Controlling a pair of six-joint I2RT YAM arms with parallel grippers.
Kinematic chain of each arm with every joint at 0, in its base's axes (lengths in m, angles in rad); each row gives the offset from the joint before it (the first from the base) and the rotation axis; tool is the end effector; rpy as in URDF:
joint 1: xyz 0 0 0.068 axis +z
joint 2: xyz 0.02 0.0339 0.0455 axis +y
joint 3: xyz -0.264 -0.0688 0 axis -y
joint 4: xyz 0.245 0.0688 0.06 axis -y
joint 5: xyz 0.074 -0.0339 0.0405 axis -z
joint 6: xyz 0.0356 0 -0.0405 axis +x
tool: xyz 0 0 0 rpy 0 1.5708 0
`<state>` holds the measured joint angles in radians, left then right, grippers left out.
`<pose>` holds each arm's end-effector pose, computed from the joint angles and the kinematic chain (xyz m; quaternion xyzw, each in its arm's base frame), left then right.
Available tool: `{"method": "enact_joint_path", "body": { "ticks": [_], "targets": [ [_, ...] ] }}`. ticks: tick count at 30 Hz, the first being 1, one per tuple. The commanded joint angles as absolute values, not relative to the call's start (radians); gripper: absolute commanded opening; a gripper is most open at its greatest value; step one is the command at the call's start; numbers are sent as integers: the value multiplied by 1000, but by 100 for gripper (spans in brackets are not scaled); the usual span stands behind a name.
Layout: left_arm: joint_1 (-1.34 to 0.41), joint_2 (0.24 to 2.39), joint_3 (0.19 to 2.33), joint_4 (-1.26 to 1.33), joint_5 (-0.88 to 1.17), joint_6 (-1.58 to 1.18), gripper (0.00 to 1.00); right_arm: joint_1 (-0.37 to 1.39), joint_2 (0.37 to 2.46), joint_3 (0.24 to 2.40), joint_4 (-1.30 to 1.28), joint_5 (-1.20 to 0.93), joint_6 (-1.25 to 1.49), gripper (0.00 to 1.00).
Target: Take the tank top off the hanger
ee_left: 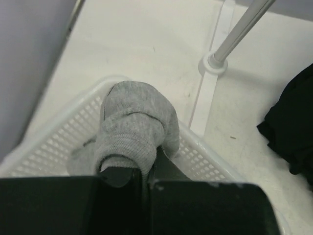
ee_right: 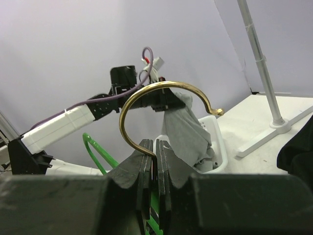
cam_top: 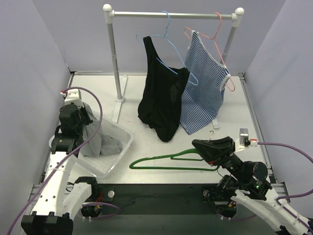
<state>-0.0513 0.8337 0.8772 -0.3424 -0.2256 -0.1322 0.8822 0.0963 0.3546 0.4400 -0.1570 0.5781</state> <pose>0.1888 -0.0017 0.3476 -0.0991 0.7960 0.0361 0.5960 0.0353 0.0517 0.3297 -0.1341 0.4056 0.6273 0.6511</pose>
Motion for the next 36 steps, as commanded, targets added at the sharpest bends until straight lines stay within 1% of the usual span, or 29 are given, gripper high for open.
{"method": "enact_joint_path", "body": {
  "ticks": [1, 3, 6, 11, 12, 13, 14, 15, 16, 17, 18, 20, 21, 28, 30, 31, 32, 33, 35, 36],
  "targets": [
    [-49, 831, 831, -317, -236, -361, 0, 877, 107, 364, 546, -167, 586, 0],
    [-49, 850, 812, -351, -317, -415, 0, 877, 107, 365, 538, -169, 580, 0],
    [-48, 857, 779, -393, -386, -492, 0, 877, 103, 364, 541, -166, 580, 0],
    [-34, 873, 710, -402, -422, -619, 0, 877, 110, 353, 560, -166, 580, 0],
    [-32, 897, 695, -420, -423, -641, 1, 877, 113, 351, 563, -167, 581, 0],
    [-23, 908, 690, -426, -425, -685, 8, 877, 117, 353, 569, -170, 584, 0],
    [-15, 920, 686, -437, -433, -708, 22, 877, 121, 353, 571, -170, 587, 0],
    [-6, 943, 690, -475, -443, -731, 35, 877, 126, 354, 572, -173, 588, 0],
    [23, 953, 701, -506, -465, -794, 44, 876, 127, 356, 571, -176, 586, 0],
    [28, 957, 710, -537, -507, -810, 59, 877, 126, 362, 566, -176, 587, 0],
    [26, 957, 716, -564, -524, -816, 66, 877, 126, 365, 558, -175, 586, 0],
    [28, 942, 735, -571, -544, -815, 87, 876, 123, 370, 542, -175, 583, 0],
    [28, 936, 739, -571, -540, -805, 94, 877, 123, 373, 538, -173, 581, 0],
    [28, 853, 816, -603, -489, -666, 95, 877, 138, 382, 502, -166, 581, 0],
    [28, 827, 844, -609, -431, -622, 95, 877, 152, 388, 491, -166, 580, 0],
    [29, 816, 851, -607, -384, -585, 92, 876, 155, 394, 477, -166, 580, 0],
    [28, 802, 871, -603, -218, -528, 92, 877, 161, 396, 471, -166, 580, 0],
    [28, 798, 880, -603, -156, -461, 91, 876, 167, 396, 463, -169, 577, 0],
    [28, 784, 894, -630, -43, -459, 90, 876, 172, 391, 457, -167, 581, 0],
    [26, 778, 896, -624, 121, -415, 90, 877, 176, 390, 448, -163, 583, 0]
  ]
}}
